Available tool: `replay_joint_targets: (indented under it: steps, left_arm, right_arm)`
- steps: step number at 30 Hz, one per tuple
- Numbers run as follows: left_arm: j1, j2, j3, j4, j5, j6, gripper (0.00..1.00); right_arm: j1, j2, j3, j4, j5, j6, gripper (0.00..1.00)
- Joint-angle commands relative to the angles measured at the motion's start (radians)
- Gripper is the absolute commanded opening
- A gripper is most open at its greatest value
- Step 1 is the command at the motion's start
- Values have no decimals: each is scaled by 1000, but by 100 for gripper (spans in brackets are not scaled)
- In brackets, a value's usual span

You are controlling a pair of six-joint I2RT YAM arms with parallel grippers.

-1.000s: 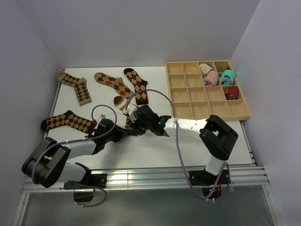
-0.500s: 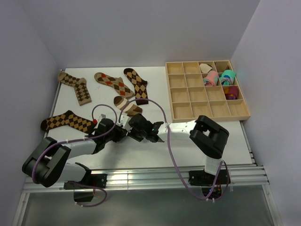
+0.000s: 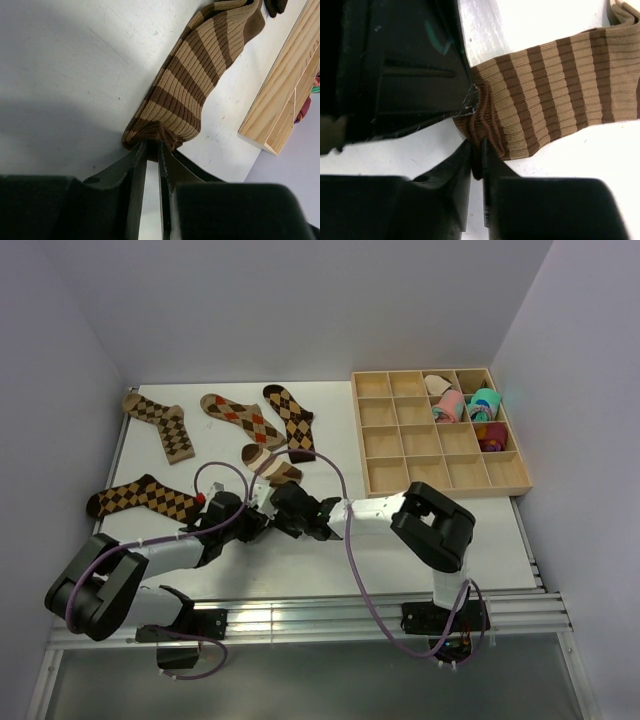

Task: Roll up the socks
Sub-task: Roll the sock at the center of the board.

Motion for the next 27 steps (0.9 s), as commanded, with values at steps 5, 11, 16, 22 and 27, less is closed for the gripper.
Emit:
replay_joint_targets:
  steps: [5,11,16,22,27]
  left_arm:
    - [-1,-43,-10,-142,-67,42,25]
    - [-1,-140,-10,-213,-131,39,32]
    - [0,-272,-39,-286,-203,4,44]
    - [0,-427,-97,-354,-218,-57,63]
    - [0,-445,-130,-334,-209,-66,66]
  right_arm:
    - [-12,67,90,-179,-138,54,0]
    - [-61,127,197,-305,-316,181,0]
    - [-118,188,286,-365,-453,290,0]
    - [-172,262,340,-377,-623,413,0]
    - [-201,316,378,-382,-723,488,0]
